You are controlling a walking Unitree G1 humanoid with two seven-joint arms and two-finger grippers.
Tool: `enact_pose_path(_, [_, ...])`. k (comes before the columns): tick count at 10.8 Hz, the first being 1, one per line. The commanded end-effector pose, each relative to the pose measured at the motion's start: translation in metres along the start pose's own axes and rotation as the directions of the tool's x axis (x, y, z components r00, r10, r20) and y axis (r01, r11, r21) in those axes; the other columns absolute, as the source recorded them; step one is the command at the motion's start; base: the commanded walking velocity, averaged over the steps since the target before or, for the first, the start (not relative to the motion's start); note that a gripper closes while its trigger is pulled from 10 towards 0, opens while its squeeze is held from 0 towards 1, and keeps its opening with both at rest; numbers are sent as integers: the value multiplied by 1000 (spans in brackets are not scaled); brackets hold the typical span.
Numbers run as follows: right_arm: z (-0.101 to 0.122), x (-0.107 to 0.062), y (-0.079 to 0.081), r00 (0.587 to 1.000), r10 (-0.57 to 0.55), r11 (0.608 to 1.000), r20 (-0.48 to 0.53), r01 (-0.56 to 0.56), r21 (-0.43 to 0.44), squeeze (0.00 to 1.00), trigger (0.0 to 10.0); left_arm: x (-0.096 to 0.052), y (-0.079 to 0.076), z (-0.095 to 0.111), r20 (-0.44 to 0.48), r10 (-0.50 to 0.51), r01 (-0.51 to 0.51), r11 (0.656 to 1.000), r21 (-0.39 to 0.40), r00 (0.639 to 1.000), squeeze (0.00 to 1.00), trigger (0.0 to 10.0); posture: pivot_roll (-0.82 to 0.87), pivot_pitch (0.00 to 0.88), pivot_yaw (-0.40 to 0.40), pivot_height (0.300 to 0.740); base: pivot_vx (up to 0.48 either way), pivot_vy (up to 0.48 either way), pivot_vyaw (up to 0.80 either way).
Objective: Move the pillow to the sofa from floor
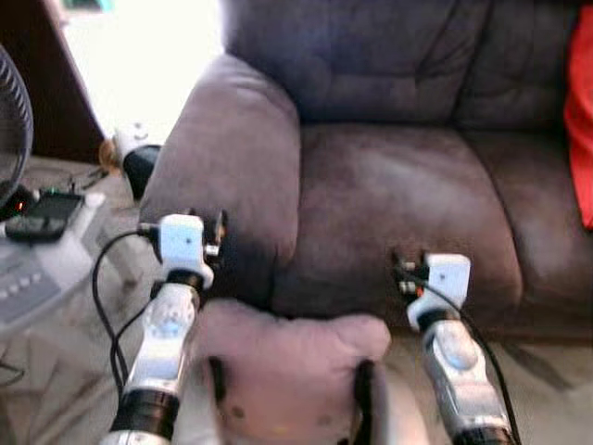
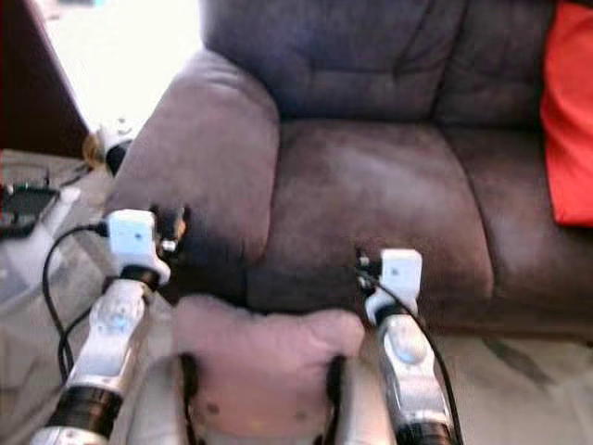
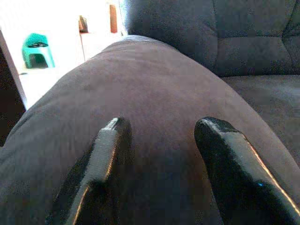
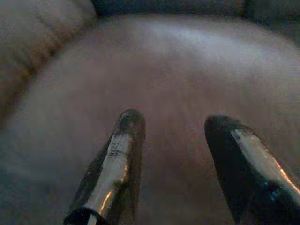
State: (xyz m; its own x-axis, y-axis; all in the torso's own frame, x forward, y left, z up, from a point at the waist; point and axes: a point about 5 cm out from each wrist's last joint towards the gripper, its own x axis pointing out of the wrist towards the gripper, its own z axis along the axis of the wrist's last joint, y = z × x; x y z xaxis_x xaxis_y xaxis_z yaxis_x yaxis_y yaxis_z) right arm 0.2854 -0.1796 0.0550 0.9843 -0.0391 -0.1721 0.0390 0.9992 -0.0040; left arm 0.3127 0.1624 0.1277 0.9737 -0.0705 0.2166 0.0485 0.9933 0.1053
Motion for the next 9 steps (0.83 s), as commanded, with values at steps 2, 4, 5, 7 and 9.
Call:
enact_pose_path(2, [-35, -8, -7, 975, -63, 997, -212, 70, 29, 0, 10000, -1, 0, 0, -1, -10, 10, 1000, -6, 1000, 0, 10000, 77, 83, -51, 500, 0, 0, 0])
enact_pose_path(4, [-49, -10, -2, 953, -27, 995, -301, 55, 86, 0, 10000, 0, 1, -1, -13, -14, 14, 1000, -2, 1000, 0, 10000, 77, 85, -50, 500, 0, 0, 0])
enact_pose_path(5, [-56, -10, 3, 942, 18, 996, -336, 14, 92, 0, 10000, -1, -1, -3, -23, -22, 21, 1000, -6, 1000, 0, 10000, 78, 86, -49, 500, 0, 0, 0])
enact_pose_path(7, [-59, -4, 10, 933, 68, 990, -352, -20, 140, 0, 10000, -1, -3, -3, -24, -27, 27, 1000, -9, 999, 0, 10000, 78, 87, -49, 500, 0, 0, 0])
enact_pose_path(9, [-60, 6, 10, 931, 59, 992, -360, -15, 123, 0, 10000, 1, -4, -3, -28, -30, 29, 1000, -8, 999, 0, 10000, 87, 84, -49, 500, 0, 0, 0])
